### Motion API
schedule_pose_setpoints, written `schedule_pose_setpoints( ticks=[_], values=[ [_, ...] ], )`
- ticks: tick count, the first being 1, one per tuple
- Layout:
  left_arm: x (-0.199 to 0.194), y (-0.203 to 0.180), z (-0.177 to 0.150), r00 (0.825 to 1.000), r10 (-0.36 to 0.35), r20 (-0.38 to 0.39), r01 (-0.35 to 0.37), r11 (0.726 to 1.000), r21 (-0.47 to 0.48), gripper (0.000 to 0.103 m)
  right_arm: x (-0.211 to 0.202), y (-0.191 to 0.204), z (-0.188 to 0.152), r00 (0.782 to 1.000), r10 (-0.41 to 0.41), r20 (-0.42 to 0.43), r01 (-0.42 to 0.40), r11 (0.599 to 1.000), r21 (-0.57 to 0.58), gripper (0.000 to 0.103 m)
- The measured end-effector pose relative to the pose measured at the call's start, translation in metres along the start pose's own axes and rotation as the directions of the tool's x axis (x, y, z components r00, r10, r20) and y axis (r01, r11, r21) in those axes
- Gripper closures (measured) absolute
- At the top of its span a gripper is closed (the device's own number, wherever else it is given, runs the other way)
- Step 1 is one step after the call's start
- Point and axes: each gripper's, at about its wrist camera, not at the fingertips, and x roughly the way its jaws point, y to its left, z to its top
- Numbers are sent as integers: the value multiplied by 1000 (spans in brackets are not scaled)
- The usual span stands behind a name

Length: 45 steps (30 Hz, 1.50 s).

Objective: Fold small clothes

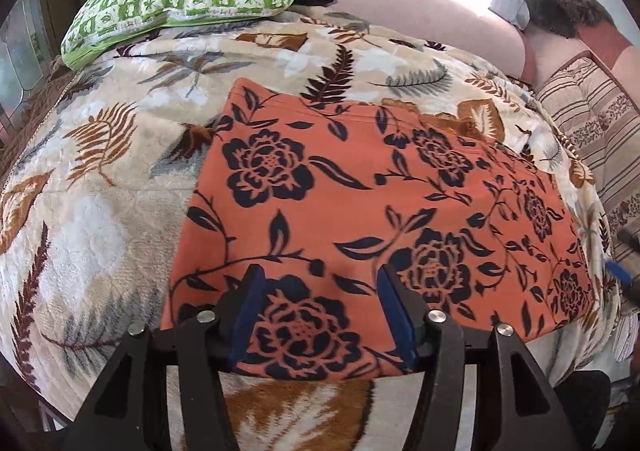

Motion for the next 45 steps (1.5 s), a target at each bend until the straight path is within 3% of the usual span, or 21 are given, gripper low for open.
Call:
schedule_pose_setpoints(
  ticks=[4, 7, 13, 15, 16, 19, 24, 26, 30, 33, 37, 43, 45],
  values=[
    [-2, -17, -7, 1000, 6, -1, -6, 1000, 17, 43, -6, -32, -72, 991, 112, -70, -99, 980, 171, 28],
    [-3, -24, -13, 1000, 10, -16, -10, 1000, 21, 43, 12, -58, -100, 981, 166, -104, -129, 947, 293, 28],
    [-11, -29, -25, 999, 32, -17, -32, 999, 17, 43, 30, -75, -91, 955, 297, -23, -262, 873, 411, 28],
    [-11, -29, -26, 999, 39, -19, -38, 999, 5, 43, 33, -78, -83, 965, 260, -19, -230, 883, 409, 28],
    [-11, -30, -27, 999, 44, -21, -43, 999, 6, 43, 38, -86, -83, 969, 247, -24, -210, 867, 451, 28],
    [-10, -35, -29, 996, 81, -27, -80, 997, 23, 43, 40, -97, -82, 959, 285, 16, -252, 819, 516, 28],
    [-8, -36, -31, 995, 101, -27, -101, 995, 21, 43, 30, -79, -63, 967, 251, 36, -245, 888, 390, 32],
    [-4, -36, -31, 994, 103, -39, -102, 995, 22, 43, 35, -77, -59, 980, 199, 19, -192, 910, 368, 32],
    [-4, -34, -30, 993, 112, -33, -111, 993, 31, 43, 42, -84, -59, 983, 183, 29, -181, 908, 378, 32],
    [-1, -31, -28, 993, 109, -37, -108, 994, 24, 43, 42, -77, -57, 986, 166, 28, -166, 929, 332, 34],
    [3, -33, -23, 994, 102, -26, -101, 994, 33, 43, 45, -73, -58, 993, 120, 6, -116, 947, 299, 65],
    [12, -41, -10, 995, 103, -1, -102, 994, 49, 43, 46, -71, -58, 995, 103, -1, -99, 953, 288, 63],
    [18, -43, -9, 994, 109, 6, -109, 993, 51, 43, 47, -75, -58, 992, 123, 19, -123, 941, 316, 49]
  ],
)
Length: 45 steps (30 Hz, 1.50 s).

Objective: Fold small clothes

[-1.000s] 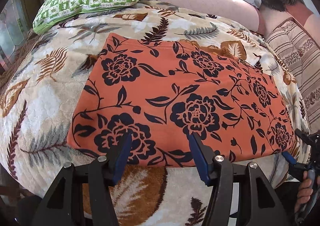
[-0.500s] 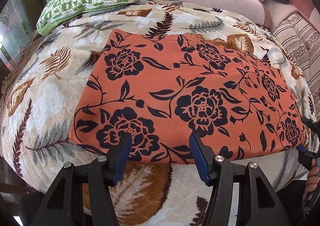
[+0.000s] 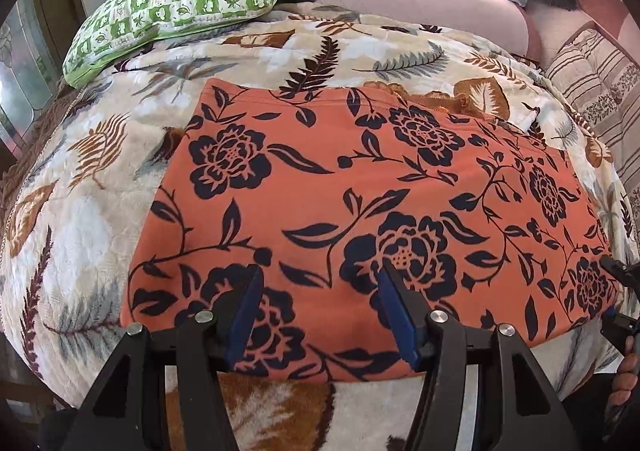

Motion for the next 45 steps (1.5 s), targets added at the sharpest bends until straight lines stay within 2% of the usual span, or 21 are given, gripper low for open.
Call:
schedule_pose_setpoints(
  ticks=[3, 4, 5, 7, 9, 11, 13, 14, 16, 17, 19, 22, 23, 27, 31, 34, 37, 39, 40, 43, 45],
  values=[
    [26, -12, -6, 998, 57, -41, -54, 996, 71, 41, 1, 8, 0, 1000, -30, -5, 30, 998, -52, 48],
    [32, -16, -9, 996, 82, -33, -78, 992, 104, 38, 1, 13, -1, 999, -44, -3, 44, 996, -79, 56],
    [30, -23, -11, 993, 116, -1, -114, 983, 147, 38, 1, 18, -3, 998, -60, -6, 59, 992, -113, 82],
    [20, -29, -8, 992, 126, 5, -125, 977, 173, 39, 0, 29, -5, 995, -96, 15, 97, 980, -172, 85],
    [2, -25, -3, 998, 45, 36, -49, 990, 130, 38, -2, 38, -6, 992, -123, 29, 127, 969, -213, 85],
    [-8, -19, -2, 997, 27, 72, -34, 994, 104, 38, 1, 41, -6, 987, -156, 26, 158, 960, -230, 85],
    [10, -17, -6, 1000, 28, 14, -30, 995, 93, 38, 6, 37, -6, 981, -191, 21, 191, 957, -218, 81],
    [33, -18, -12, 997, 44, -61, -37, 992, 120, 37, 8, 34, -5, 980, -200, 17, 199, 959, -201, 77],
    [30, -24, -18, 998, 63, 17, -65, 985, 161, 34, 12, 32, -3, 978, -207, 21, 207, 958, -196, 76],
    [28, -25, -16, 998, 63, 8, -64, 986, 154, 34, 13, 35, -3, 975, -222, 24, 221, 949, -224, 79],
    [26, -17, -10, 1000, 13, -25, -10, 994, 107, 35, 12, 49, -6, 974, -224, 30, 223, 936, -271, 88],
    [10, 10, -3, 991, -129, -29, 130, 992, 6, 35, -3, 100, -20, 973, -208, 98, 230, 890, -393, 90],
    [1, 24, -3, 989, -148, -5, 147, 988, -45, 35, -8, 120, -27, 974, -193, 119, 226, 870, -438, 91],
    [-42, 94, -12, 989, -88, 123, 114, 966, -231, 35, -11, 212, -76, 981, -113, 159, 188, 760, -622, 91],
    [-71, 166, -34, 984, -21, 176, 90, 915, -393, 35, 20, 281, -150, 993, -52, 102, 111, 654, -748, 91],
    [-71, 199, -48, 982, 27, 188, 66, 881, -469, 35, 65, 300, -203, 997, -73, 23, 62, 598, -799, 90],
    [-57, 220, -58, 989, 26, 146, 52, 858, -511, 35, 131, 293, -258, 981, -184, -68, 41, 532, -846, 90],
    [-47, 227, -62, 992, 6, 124, 61, 847, -528, 35, 182, 272, -278, 941, -314, -124, 61, 518, -853, 90],
    [-48, 226, -65, 993, 2, 120, 62, 848, -526, 35, 198, 262, -282, 928, -348, -136, 73, 525, -848, 90],
    [-48, 231, -67, 991, 7, 133, 65, 847, -528, 35, 186, 275, -281, 942, -310, -129, 57, 527, -848, 90],
    [-47, 233, -69, 991, -19, 133, 87, 842, -533, 35, 174, 290, -271, 953, -272, -135, 35, 539, -842, 90]
  ],
)
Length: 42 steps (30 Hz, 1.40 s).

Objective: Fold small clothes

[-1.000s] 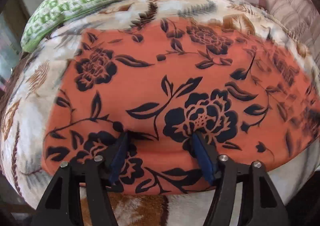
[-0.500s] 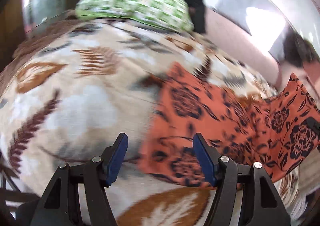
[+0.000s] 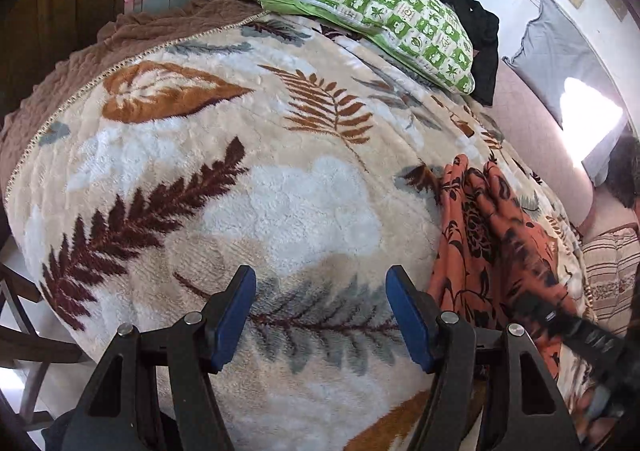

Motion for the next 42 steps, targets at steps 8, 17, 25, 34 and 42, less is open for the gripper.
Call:
schedule_pose_setpoints(
  ticks=[8, 17, 25, 34, 42],
  values=[
    [5, -5, -1, 1000, -9, -5, 9, 1000, 25, 35, -45, 3, 19, 982, 113, 150, -128, 987, 98, 90],
    [12, -7, -3, 1000, 6, -29, -5, 999, 38, 35, 22, 13, -11, 996, 93, -12, -92, 994, 60, 85],
    [10, -20, -6, 998, -57, -35, 60, 996, 69, 35, 37, 24, -16, 991, 117, -66, -118, 993, -16, 61],
    [-16, -73, -26, 972, -228, -58, 235, 949, 209, 35, -38, -47, -21, 951, 269, 153, -294, 941, 171, 33],
    [12, -108, -37, 980, -150, -132, 176, 960, 219, 37, -46, -101, -39, 940, 299, 164, -334, 902, 275, 32]
  ],
)
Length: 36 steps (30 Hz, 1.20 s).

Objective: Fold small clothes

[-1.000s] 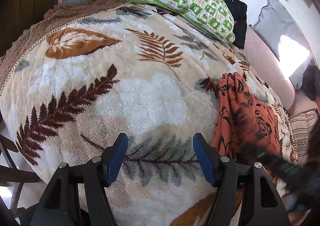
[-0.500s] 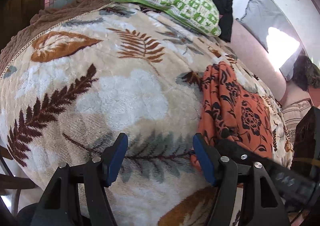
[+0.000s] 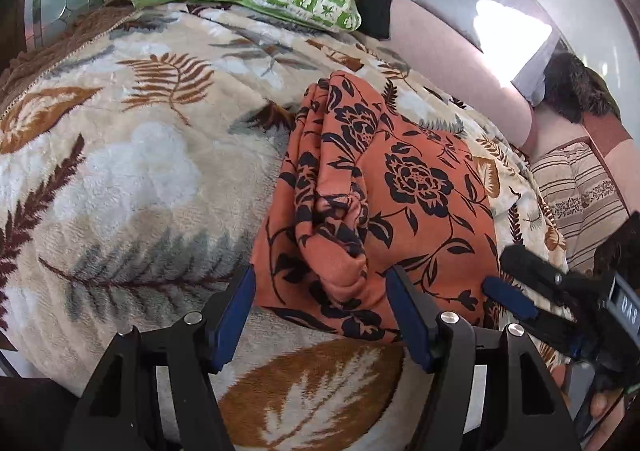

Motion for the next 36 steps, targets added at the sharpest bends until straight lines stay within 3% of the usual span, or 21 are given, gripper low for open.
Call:
schedule_pose_setpoints(
  ticks=[2, 3, 5, 9, 13, 22, 26, 28, 31, 34, 36],
  values=[
    [9, -5, 5, 999, -7, -35, 8, 1000, 12, 64, 2, -5, -1, 1000, 5, -6, -5, 1000, -1, 32],
    [17, -6, 9, 997, -19, -76, 19, 1000, 11, 91, 2, -9, -1, 1000, 12, -13, -12, 1000, 0, 32],
    [17, -3, 13, 997, -16, -77, 14, 999, -29, 91, 2, -15, 1, 1000, 20, -17, -20, 1000, 14, 32],
    [-19, 9, 13, 998, -49, 38, 51, 996, -74, 92, -1, -16, 5, 1000, 20, -20, -20, 1000, 1, 32],
    [17, 35, -6, 998, 2, -59, -12, 988, -155, 92, 7, -22, 5, 998, 20, -61, -19, 1000, 5, 32],
    [20, 37, -7, 998, -21, -65, 11, 988, -151, 89, 14, -21, 9, 996, 19, -92, -18, 1000, 9, 32],
    [-3, 24, 4, 999, 4, -49, -9, 995, -103, 80, 27, -31, 6, 991, 25, -130, -20, 999, 39, 31],
    [-25, 6, 11, 999, 34, 29, -33, 999, -31, 69, 25, -33, 6, 991, 48, -125, -42, 997, 57, 31],
    [-45, -29, 27, 993, 1, 115, -12, 996, 92, 58, 24, -37, 6, 989, 78, -125, -68, 994, 83, 31],
    [-27, -52, 43, 992, -28, 119, 4, 981, 195, 55, 22, -40, 6, 984, 119, -130, -106, 989, 104, 31],
    [9, -48, 52, 996, 53, 67, -65, 978, 196, 55, 14, -45, 8, 980, 162, -114, -146, 979, 140, 31]
  ],
)
